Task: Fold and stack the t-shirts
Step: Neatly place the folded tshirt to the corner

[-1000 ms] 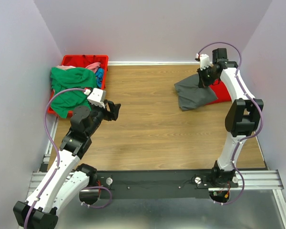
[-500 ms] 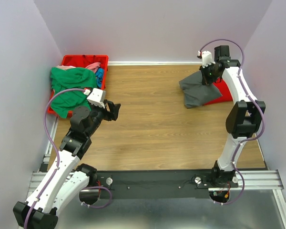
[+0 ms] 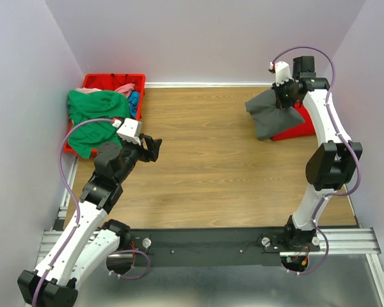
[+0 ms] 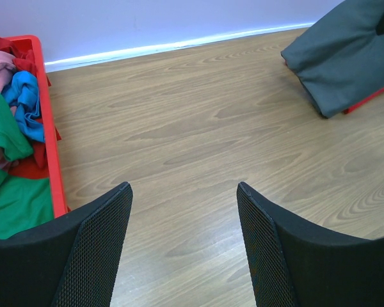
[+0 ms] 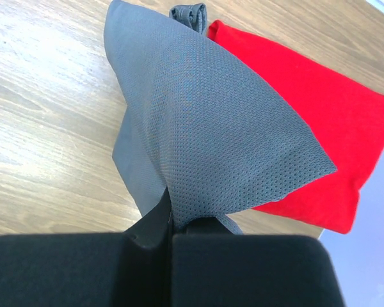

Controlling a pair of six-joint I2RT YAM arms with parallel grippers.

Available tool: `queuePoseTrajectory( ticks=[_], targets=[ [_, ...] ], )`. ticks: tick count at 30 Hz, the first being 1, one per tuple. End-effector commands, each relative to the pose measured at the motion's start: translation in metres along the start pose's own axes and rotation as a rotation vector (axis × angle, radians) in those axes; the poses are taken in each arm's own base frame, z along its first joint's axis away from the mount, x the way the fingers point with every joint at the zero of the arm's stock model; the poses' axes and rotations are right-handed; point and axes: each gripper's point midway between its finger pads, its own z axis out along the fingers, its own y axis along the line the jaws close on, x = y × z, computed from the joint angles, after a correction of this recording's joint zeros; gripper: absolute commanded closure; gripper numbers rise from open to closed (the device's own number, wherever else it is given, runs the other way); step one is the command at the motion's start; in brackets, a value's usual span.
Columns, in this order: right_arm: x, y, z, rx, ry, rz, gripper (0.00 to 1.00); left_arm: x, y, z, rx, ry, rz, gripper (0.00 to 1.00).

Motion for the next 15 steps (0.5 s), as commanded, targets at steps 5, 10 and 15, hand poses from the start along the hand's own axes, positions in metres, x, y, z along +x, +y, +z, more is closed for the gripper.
queuePoseTrajectory(
  ticks=[5,10,15],
  targets=[
    [-0.012,-0.012,-0.036,0.076,-0.05,-0.033,1.0,-0.009,0.004,-0.001,-0.023,-0.029,0.013,0.26],
    [-0.011,-0.011,-0.042,0.085,-0.054,-0.038,0.99,-0.009,0.004,-0.001,-0.023,-0.03,0.015,0.26],
    [0.0,-0.022,-0.044,0.107,-0.031,-0.029,0.99,-0.01,0.003,-0.001,-0.02,-0.03,0.015,0.26]
  ],
)
